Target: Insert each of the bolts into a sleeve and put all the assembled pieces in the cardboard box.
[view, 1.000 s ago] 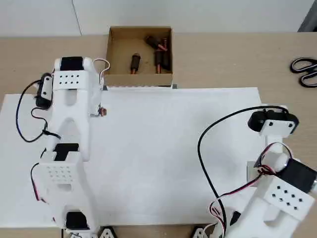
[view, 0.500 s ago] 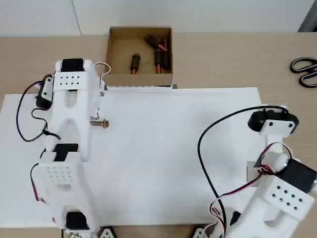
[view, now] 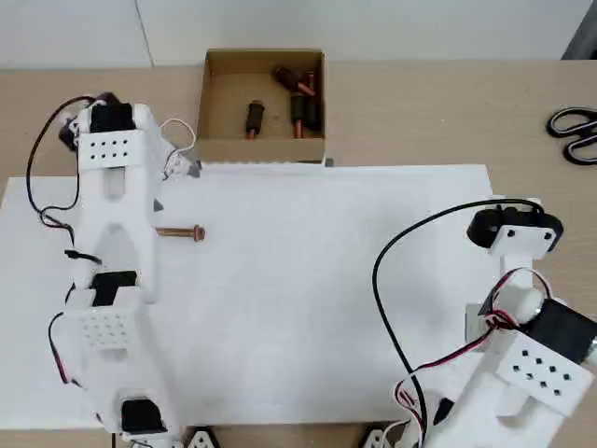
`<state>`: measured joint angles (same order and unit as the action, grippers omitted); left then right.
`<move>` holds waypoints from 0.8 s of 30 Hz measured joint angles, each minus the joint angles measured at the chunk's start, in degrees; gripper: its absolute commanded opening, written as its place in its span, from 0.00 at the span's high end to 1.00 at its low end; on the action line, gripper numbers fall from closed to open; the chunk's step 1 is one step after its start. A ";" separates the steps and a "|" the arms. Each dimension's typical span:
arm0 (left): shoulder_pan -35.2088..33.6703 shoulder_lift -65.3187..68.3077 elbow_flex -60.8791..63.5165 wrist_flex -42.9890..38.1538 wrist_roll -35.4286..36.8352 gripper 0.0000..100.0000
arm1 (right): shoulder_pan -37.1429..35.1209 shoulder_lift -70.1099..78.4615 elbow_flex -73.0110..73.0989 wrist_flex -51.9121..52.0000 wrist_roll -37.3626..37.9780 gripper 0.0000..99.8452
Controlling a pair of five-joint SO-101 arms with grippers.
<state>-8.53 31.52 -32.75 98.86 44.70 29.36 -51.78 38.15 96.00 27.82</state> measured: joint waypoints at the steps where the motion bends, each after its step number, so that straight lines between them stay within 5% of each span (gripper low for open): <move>1: 0.00 0.00 0.00 0.00 -2.90 0.72 | 0.00 0.00 0.00 0.00 0.00 1.00; 24: -0.97 0.00 0.00 0.00 -80.79 0.73 | 0.00 0.00 0.00 0.00 0.00 1.00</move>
<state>-9.49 31.52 -32.75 98.86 -36.09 29.36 -51.78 38.15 96.00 27.82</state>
